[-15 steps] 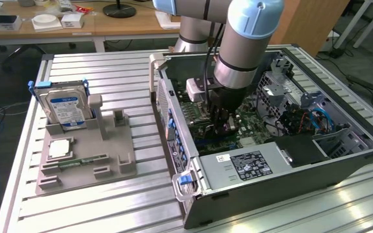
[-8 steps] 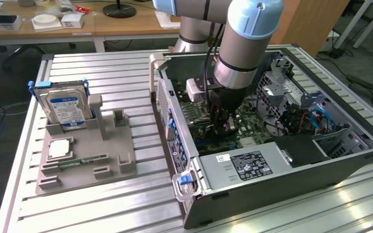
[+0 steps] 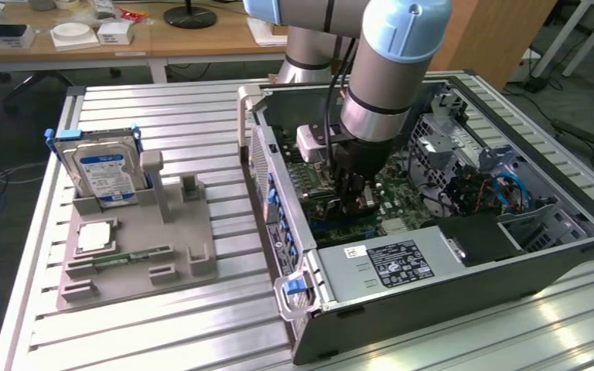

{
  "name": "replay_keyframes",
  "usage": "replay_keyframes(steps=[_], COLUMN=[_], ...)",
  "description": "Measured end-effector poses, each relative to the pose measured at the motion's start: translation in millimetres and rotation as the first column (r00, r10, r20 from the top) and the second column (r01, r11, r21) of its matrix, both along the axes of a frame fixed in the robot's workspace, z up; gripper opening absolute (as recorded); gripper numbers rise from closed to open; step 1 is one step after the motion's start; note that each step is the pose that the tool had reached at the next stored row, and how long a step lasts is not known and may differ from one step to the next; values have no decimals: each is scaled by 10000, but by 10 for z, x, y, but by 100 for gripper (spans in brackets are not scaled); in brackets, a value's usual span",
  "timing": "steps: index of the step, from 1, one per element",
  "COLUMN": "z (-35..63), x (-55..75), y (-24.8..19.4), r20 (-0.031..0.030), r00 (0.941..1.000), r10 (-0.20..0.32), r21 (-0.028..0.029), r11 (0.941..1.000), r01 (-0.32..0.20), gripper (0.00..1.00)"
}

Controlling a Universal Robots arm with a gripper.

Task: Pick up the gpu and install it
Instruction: 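Insert the gpu into the slot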

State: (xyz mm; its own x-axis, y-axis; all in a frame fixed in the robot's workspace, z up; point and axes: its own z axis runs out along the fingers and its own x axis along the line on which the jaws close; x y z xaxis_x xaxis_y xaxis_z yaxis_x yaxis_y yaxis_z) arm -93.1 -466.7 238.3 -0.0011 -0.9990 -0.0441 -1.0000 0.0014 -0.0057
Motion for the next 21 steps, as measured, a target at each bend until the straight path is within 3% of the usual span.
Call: replay_keyframes(steps=[6,21], z=[0,-7], x=[53,27], y=[0,0], r20=[-4,-2], r00=[10000,10000], r10=[1,1], r21=[1,-2], r11=[10000,10000], r01=[-1,-1], gripper=[26,26])
